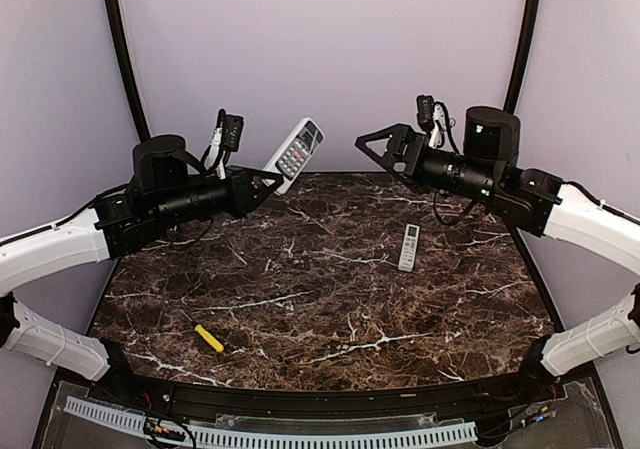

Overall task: Unload the batteries from the remote control
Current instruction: Remove the battery cover from the remote control.

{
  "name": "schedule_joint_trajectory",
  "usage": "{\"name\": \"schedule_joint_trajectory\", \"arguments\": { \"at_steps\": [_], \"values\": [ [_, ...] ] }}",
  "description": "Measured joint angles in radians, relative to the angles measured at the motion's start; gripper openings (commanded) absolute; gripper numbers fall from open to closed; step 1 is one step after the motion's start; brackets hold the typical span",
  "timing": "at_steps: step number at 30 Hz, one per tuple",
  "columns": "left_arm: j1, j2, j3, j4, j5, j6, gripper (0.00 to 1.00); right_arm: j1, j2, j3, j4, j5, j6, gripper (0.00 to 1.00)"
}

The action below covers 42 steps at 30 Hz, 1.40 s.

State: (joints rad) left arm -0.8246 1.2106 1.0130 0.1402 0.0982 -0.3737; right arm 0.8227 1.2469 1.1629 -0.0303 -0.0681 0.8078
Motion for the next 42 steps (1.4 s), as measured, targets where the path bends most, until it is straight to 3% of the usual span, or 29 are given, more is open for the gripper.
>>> {"name": "schedule_joint_trajectory", "arguments": {
  "at_steps": [8, 14, 19, 24, 28, 32, 38, 42],
  "values": [
    [0.068, -0.058, -0.026, -0.006, 0.338, 0.000, 0.00, -0.051, -0.019, 0.003, 0.015, -0.314, -0.170, 0.96],
    [0.069, -0.059, -0.026, -0.002, 0.549, -0.039, 0.00, -0.051, -0.001, 0.003, 0.040, -0.473, -0.195, 0.86],
    [0.069, -0.046, -0.026, 0.003, 0.642, -0.068, 0.00, -0.046, 0.023, 0.003, 0.094, -0.557, -0.187, 0.76],
    [0.069, -0.031, -0.026, 0.010, 0.680, -0.086, 0.00, -0.033, 0.048, 0.004, 0.108, -0.596, -0.188, 0.52],
    [0.069, -0.015, -0.026, 0.023, 0.698, -0.099, 0.00, -0.019, 0.068, 0.008, 0.114, -0.618, -0.191, 0.22],
    [0.069, -0.004, -0.026, 0.035, 0.719, -0.130, 0.03, -0.018, 0.071, 0.009, 0.137, -0.636, -0.204, 0.00],
    [0.074, -0.002, -0.026, 0.063, 0.742, -0.153, 0.05, -0.020, 0.054, -0.008, 0.169, -0.634, -0.205, 0.00],
    [0.074, 0.001, -0.026, 0.063, 0.743, -0.161, 0.16, -0.024, 0.047, -0.029, 0.192, -0.636, -0.193, 0.00]
  ]
}}
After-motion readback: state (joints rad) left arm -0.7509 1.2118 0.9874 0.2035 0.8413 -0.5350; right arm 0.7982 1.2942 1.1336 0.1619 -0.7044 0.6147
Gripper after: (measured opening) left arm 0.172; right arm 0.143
